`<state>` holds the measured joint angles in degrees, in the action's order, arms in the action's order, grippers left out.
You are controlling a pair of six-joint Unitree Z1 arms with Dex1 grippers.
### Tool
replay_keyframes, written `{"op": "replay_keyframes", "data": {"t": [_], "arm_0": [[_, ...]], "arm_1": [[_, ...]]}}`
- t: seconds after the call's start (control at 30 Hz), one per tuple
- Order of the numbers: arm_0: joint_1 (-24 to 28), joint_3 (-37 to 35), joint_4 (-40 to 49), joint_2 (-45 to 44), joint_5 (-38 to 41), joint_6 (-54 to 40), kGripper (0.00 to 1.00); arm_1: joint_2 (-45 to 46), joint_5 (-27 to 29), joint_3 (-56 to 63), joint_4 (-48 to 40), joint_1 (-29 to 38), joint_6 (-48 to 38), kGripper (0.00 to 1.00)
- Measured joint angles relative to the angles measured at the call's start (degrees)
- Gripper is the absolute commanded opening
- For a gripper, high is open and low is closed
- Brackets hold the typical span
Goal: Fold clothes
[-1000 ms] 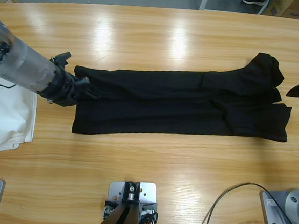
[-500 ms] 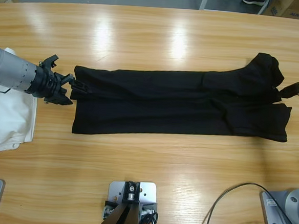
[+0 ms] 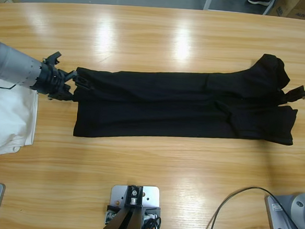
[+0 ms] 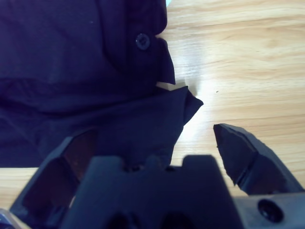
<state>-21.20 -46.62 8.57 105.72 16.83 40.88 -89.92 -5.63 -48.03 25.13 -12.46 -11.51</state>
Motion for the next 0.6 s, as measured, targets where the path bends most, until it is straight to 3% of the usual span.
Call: {"op": "replay_keyframes", "data": {"t": [0.3, 0.4, 0.47, 0.6], "arm_0": [[-3.6, -1.2, -0.1, 2.0, 3.4, 0.0, 0.822], [-3.6, -0.8, -0.3, 2.0, 3.8, -0.1, 0.706], [-3.6, -0.7, -0.3, 2.0, 4.5, -0.2, 0.512], [-3.6, -0.7, -0.3, 2.1, 4.8, -0.2, 0.490]], "arm_1": [[-0.1, 0.2, 0.0, 0.0, 0.0, 0.0, 1.000], [-0.1, 0.2, 0.0, 0.0, 0.0, -0.1, 1.000], [-0.1, 0.2, 0.0, 0.0, 0.0, -0.2, 1.000], [-0.1, 0.2, 0.0, 0.0, 0.4, -0.2, 1.000]]}}
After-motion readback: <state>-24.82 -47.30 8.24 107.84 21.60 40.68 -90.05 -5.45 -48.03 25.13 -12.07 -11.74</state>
